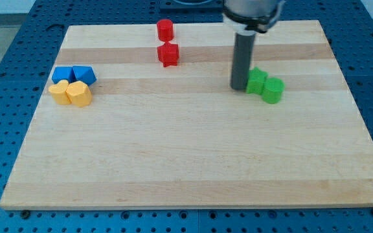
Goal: Slide the green star along with green circle down a bit
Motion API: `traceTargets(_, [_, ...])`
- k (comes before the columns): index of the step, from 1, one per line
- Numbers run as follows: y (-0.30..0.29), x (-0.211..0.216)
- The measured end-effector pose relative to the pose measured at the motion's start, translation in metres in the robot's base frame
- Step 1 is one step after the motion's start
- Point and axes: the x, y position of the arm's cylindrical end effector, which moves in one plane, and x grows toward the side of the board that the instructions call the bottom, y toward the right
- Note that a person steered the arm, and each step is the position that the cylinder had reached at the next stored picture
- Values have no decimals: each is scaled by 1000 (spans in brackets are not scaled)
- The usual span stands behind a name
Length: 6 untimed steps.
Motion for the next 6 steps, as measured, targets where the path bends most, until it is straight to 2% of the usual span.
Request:
traceTargets(1, [21,0])
traceTargets(4, [-16,42])
traceTargets(6, [-53,37])
